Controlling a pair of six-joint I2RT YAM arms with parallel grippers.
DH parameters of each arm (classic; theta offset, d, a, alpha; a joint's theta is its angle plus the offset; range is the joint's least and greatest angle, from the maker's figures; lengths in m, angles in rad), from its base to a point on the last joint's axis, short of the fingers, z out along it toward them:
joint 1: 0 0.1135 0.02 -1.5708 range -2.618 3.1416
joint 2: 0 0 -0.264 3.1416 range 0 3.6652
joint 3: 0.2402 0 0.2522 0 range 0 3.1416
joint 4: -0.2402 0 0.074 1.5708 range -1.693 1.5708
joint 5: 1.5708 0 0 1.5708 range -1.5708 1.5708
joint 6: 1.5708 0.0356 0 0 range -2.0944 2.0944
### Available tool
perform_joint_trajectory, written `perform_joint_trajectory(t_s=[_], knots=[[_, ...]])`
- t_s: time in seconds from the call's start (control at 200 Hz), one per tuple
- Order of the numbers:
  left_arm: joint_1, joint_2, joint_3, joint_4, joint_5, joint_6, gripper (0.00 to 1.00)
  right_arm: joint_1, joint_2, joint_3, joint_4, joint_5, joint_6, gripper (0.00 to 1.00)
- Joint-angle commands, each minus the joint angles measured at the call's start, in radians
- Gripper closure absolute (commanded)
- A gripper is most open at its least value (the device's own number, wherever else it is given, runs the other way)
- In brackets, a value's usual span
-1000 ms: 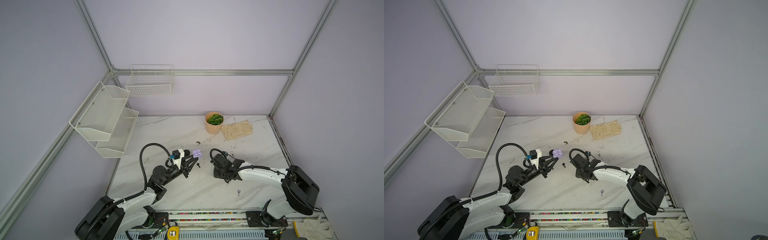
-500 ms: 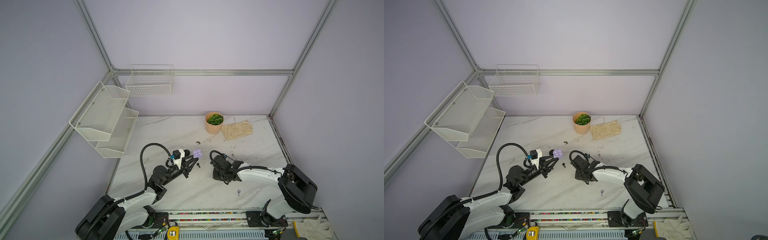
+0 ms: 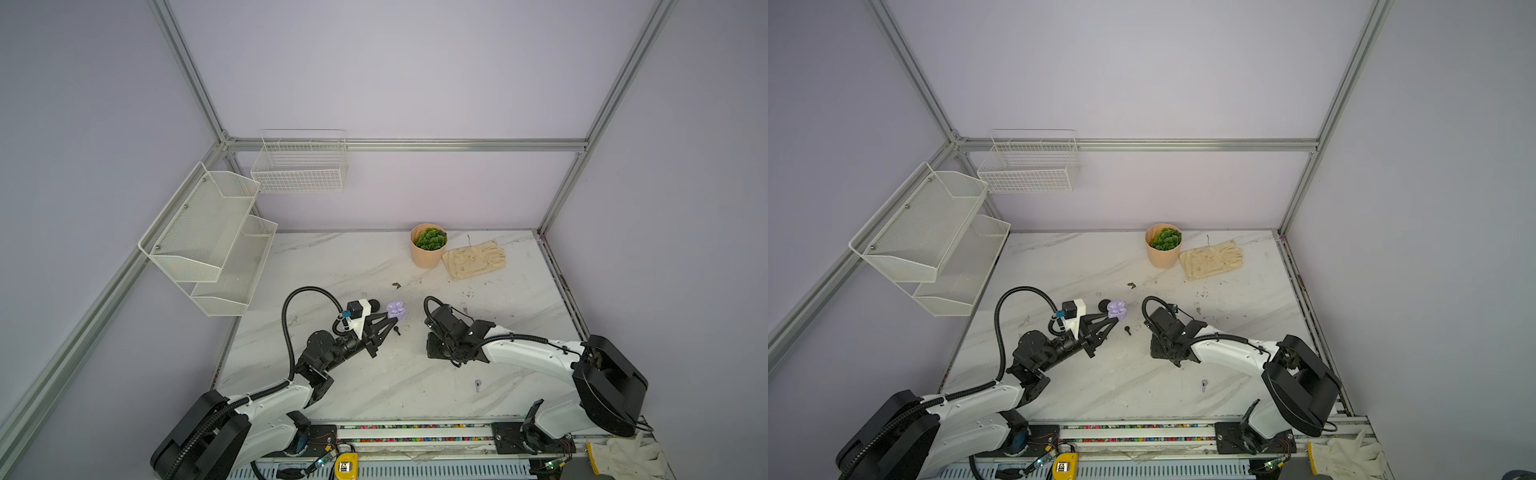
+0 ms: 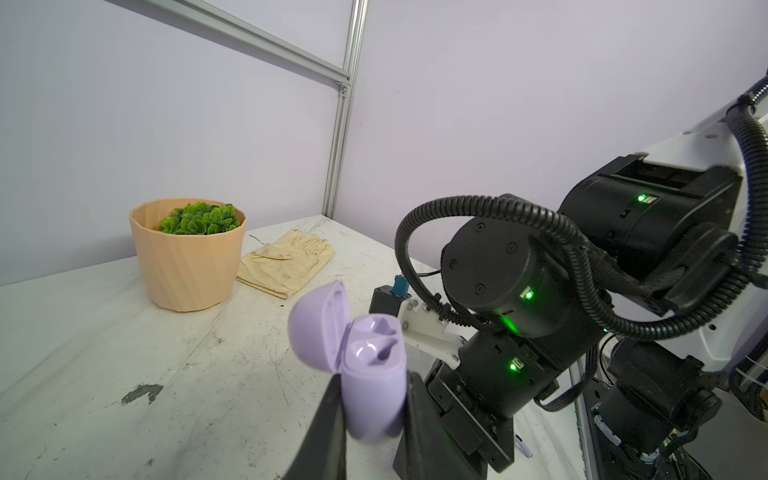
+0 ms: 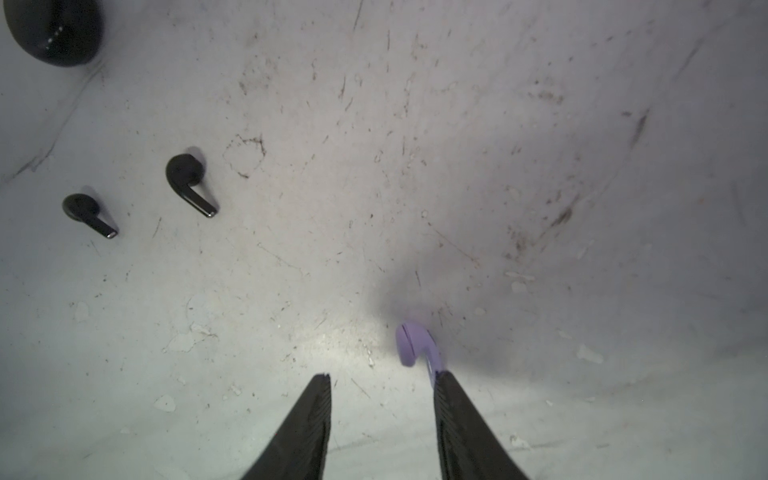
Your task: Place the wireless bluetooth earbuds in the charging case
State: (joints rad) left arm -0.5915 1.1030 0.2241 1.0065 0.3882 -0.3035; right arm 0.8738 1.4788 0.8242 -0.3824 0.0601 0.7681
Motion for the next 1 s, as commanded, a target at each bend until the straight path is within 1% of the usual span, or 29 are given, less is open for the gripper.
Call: perform_joint_trajectory(t_s=[0.0,0.175,0.26,0.36,0.525,0.635,0.8,0.925,0.995], knots=[[-0.005,-0.018,0.017,0.018,0.014,0.003,1.00,-0.007,-0.028,-0.008,-0.015,-0.010,-0.095,0.53],[-0.004,-0.022,0.023,-0.006,0.024,0.015,1.00,-0.007,-0.031,-0.013,-0.004,0.015,-0.153,0.50],[-0.005,-0.018,0.038,-0.018,0.046,0.014,1.00,-0.008,-0.037,-0.024,0.005,0.027,-0.166,0.47],[-0.005,-0.006,0.053,-0.026,0.056,0.002,1.00,-0.010,-0.059,-0.049,0.031,0.014,-0.172,0.42],[-0.005,0.037,0.063,0.001,0.069,-0.020,1.00,-0.010,-0.099,-0.082,0.049,0.013,-0.182,0.34],[-0.005,0.075,0.080,0.025,0.088,-0.023,1.00,-0.020,-0.100,-0.102,0.069,0.000,-0.189,0.33],[-0.006,0.146,0.122,0.084,0.152,-0.035,1.00,-0.029,-0.086,-0.107,0.077,-0.015,-0.199,0.32],[-0.004,0.175,0.125,0.141,0.158,-0.054,1.00,-0.034,-0.086,-0.111,0.080,-0.027,-0.201,0.32],[-0.005,0.170,0.122,0.142,0.156,-0.053,1.00,-0.035,-0.083,-0.118,0.084,-0.034,-0.199,0.32]])
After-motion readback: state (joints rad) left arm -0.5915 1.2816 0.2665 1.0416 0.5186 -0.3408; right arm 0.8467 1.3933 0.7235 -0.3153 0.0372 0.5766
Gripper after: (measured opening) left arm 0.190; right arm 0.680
